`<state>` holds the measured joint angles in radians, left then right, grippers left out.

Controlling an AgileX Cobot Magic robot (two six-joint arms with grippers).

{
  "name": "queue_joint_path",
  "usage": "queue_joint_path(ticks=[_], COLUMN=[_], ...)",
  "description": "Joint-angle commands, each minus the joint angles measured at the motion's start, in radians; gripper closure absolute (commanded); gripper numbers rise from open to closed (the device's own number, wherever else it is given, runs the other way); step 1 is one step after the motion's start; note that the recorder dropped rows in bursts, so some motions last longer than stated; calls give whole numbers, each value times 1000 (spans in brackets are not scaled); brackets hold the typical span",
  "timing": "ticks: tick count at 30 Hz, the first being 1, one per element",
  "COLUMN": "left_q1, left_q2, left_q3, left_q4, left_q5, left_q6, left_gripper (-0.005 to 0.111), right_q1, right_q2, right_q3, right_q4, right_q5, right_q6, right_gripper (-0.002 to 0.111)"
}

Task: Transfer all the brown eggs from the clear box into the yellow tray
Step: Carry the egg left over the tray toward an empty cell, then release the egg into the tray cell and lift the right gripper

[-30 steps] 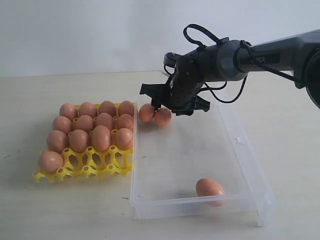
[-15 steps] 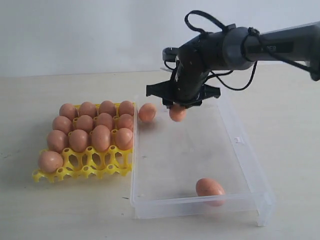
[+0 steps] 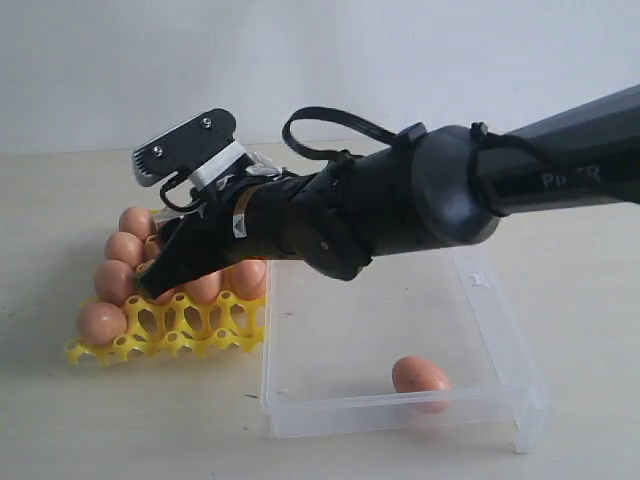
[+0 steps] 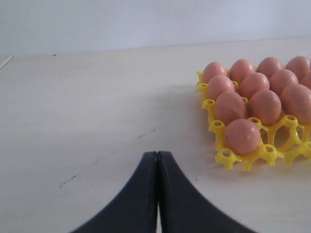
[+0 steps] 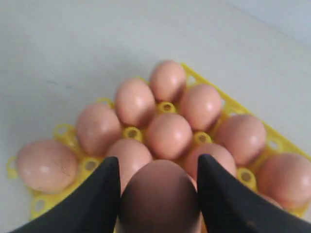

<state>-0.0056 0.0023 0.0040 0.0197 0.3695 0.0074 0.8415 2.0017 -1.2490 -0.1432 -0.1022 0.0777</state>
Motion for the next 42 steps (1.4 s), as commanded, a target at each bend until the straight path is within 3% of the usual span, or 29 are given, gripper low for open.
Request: queue_joint_path(ticks=[1, 9, 26, 38, 42], left_q1=[-5, -5, -5, -5, -5], left_q2=[-2, -2, -2, -2, -2], left_q3=[-4, -4, -4, -4, -4], left_q4=[-4, -4, -4, -4, -4], left_q5=[-9, -9, -9, -9, -9], left_q6=[0, 0, 0, 0, 0], left_gripper=[107, 107, 107, 107, 107], right_q1=[42, 52, 30, 5, 5], right_q2=[23, 119, 197, 227, 246], right_q3=[16, 16, 12, -21, -51], right_q4=[-71, -319, -328, -326, -328], right_q5=[-163, -407, -471, -468, -451], right_q6=[20, 303, 254, 266, 292], right_gripper=[108, 108, 107, 81, 67])
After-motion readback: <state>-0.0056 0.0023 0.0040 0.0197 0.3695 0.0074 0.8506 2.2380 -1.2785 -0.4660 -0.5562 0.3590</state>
